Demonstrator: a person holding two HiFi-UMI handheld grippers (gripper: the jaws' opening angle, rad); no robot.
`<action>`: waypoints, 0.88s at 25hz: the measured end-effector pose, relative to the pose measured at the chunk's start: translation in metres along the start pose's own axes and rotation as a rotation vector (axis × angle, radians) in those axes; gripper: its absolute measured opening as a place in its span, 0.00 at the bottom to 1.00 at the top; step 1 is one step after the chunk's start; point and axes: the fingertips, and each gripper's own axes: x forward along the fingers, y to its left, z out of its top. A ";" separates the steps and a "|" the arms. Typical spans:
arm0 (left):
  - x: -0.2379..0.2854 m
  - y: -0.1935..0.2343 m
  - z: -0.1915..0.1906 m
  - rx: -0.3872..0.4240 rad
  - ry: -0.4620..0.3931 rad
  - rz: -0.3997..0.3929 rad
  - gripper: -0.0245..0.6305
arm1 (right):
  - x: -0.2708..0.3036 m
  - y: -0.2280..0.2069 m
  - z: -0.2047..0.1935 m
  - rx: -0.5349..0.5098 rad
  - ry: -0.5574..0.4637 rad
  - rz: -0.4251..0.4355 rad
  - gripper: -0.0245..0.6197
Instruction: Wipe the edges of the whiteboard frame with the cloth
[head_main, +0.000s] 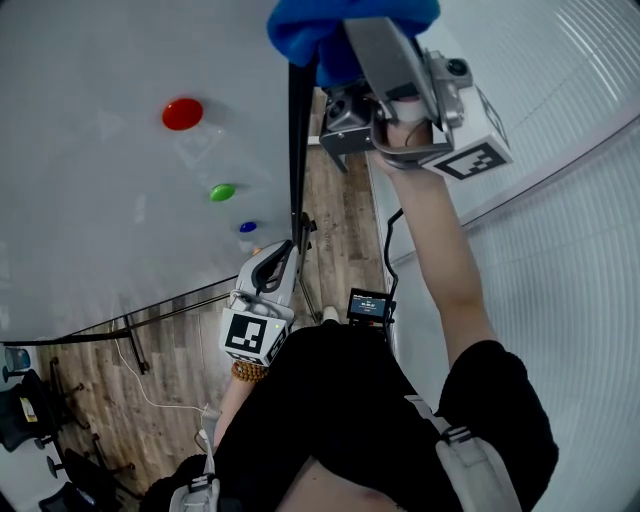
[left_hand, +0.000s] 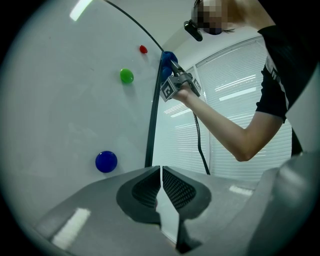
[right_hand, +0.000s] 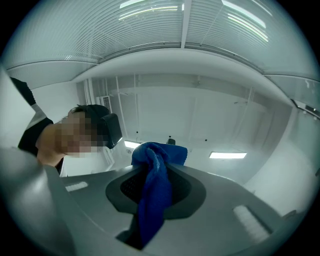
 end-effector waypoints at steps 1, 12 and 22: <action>0.000 0.000 -0.001 -0.001 0.002 0.001 0.04 | -0.003 0.000 -0.002 0.003 -0.001 0.000 0.17; 0.000 -0.001 0.017 -0.009 0.003 0.002 0.04 | -0.003 -0.001 -0.005 0.050 -0.002 -0.020 0.17; 0.005 0.003 0.025 -0.021 0.013 0.002 0.04 | -0.009 -0.005 -0.010 0.045 0.005 -0.052 0.17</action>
